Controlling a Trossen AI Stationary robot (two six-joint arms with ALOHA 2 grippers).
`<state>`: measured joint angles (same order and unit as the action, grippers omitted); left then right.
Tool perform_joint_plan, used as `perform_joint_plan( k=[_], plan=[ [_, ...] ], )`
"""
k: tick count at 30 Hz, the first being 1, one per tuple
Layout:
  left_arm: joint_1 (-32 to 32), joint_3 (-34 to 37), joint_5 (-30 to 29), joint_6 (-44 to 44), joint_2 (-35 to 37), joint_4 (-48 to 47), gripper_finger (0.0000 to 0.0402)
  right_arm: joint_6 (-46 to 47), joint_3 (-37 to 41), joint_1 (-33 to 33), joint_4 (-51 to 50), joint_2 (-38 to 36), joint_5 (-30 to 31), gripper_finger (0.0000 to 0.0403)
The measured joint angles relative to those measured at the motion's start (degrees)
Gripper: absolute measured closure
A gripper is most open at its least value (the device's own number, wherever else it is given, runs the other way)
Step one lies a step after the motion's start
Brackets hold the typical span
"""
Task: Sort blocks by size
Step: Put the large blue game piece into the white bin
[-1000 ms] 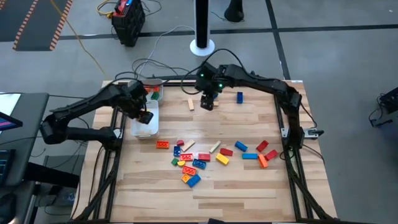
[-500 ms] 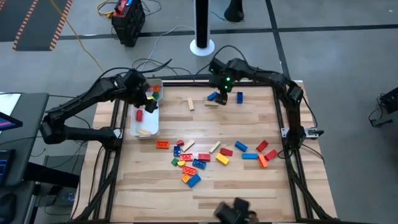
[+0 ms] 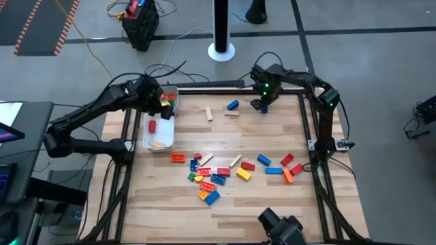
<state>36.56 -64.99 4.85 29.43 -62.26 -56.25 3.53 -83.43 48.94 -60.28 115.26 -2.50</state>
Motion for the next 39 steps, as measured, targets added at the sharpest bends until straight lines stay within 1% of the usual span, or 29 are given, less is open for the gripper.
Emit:
perform_joint_plan(
  k=[7,16,18,20,22,25,26,28,31,35,36,39],
  plan=[
    [0.0,0.0,0.01,0.26,0.0,0.13,0.0127,2.89,2.73,-1.16,5.49,0.07,-0.09,0.0136],
    [0.0,0.0,0.01,-2.43,0.0,0.48,0.0127,0.54,4.13,-5.11,8.73,0.1,-0.39,0.0141],
    [0.0,0.0,-0.03,-3.32,0.0,0.77,0.0127,0.53,4.13,-6.16,9.49,0.11,-0.12,0.0152],
    [0.0,0.0,-0.07,-3.67,0.0,0.74,0.0127,0.51,4.13,-7.17,9.86,0.11,-0.11,0.0175],
    [0.0,0.0,-0.14,-3.75,0.0,0.78,0.0127,0.51,4.13,-8.14,10.48,0.11,0.25,0.021],
    [0.0,0.0,-0.14,-5.49,0.0,1.19,0.0127,-0.56,4.13,-9.37,10.77,0.11,0.86,0.0277],
    [-0.02,0.0,-0.07,-6.46,0.0,1.52,0.0127,-1.2,4.1,-9.7,10.8,0.11,0.94,0.0292],
    [-0.24,0.0,1.07,-8.72,-0.02,2.54,0.0127,-2.18,3.81,-10.11,9.58,0.1,0.89,0.029],
    [-0.67,0.0,2.89,-12.73,-0.02,4.04,0.0127,-5.33,1.76,-11.06,5.06,-0.18,0.05,0.029],
    [-1.43,0.0,4.78,-17.8,-0.02,5.52,0.0127,-9.95,-1.27,-14.35,3.41,-3.63,-0.86,0.029],
    [-1.74,0.02,5.49,-18.96,-0.12,6.26,0.0127,-10.83,-2.13,-15.27,3.84,-4.71,-1.69,0.029],
    [-2.79,0.02,6.91,-21.17,-1.08,8.83,0.0127,-14.22,-4.35,-18.14,7.47,-8.1,-6.68,0.029]
  ],
)
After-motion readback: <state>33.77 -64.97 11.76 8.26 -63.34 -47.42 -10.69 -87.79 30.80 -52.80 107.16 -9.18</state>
